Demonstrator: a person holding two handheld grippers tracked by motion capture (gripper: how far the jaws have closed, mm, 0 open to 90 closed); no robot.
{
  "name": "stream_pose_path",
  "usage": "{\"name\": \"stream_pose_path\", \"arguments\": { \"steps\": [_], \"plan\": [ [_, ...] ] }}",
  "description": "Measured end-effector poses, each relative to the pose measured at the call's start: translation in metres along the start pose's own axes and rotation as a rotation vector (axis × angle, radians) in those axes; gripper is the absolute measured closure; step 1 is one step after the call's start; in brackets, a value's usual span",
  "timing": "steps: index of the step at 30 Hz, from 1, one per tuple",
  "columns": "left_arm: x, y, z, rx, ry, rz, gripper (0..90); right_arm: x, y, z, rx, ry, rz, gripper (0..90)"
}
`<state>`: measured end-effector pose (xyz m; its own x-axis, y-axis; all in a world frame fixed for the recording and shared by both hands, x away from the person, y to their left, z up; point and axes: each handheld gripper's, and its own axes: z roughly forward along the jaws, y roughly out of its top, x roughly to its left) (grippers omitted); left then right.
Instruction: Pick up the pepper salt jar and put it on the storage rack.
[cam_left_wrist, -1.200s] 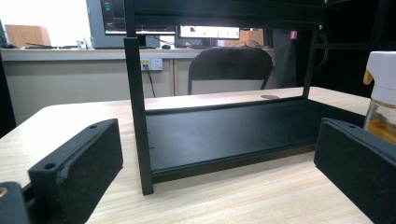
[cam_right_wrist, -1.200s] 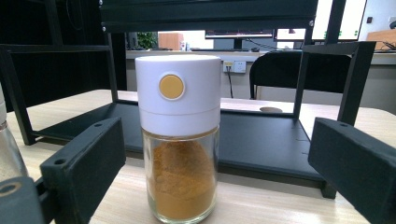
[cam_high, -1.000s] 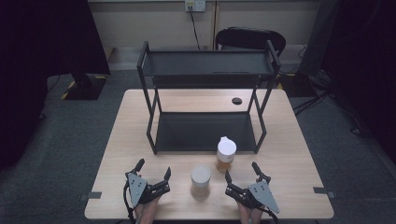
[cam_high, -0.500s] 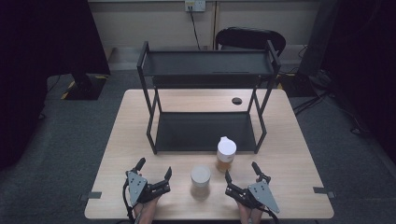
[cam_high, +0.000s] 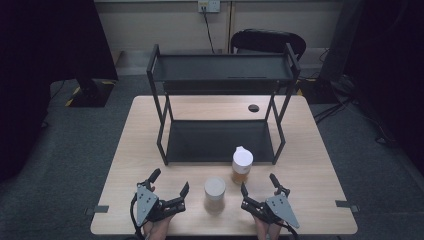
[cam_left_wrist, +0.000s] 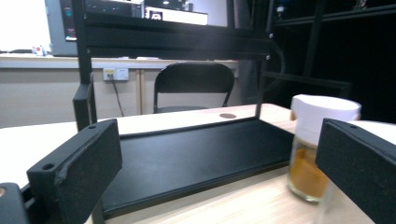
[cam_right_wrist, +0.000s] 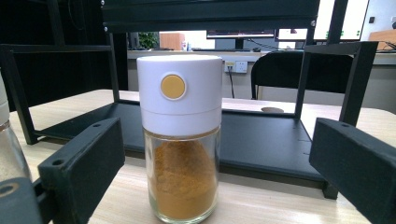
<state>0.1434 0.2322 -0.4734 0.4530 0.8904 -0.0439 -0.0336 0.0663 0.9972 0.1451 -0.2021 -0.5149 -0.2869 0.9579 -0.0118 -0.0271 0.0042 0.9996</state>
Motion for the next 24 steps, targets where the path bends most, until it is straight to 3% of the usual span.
{"name": "stream_pose_path", "arguments": {
  "steps": [8,24],
  "plan": [
    [-0.006,0.010,-0.002,-0.030,-0.062,-0.005,0.1,0.000,0.000,0.000,0.000,-0.001,0.000,2.0],
    [-0.022,0.018,0.015,-0.006,-0.191,0.016,0.2,0.000,0.000,0.000,0.000,0.001,0.000,2.0]
  ]
}}
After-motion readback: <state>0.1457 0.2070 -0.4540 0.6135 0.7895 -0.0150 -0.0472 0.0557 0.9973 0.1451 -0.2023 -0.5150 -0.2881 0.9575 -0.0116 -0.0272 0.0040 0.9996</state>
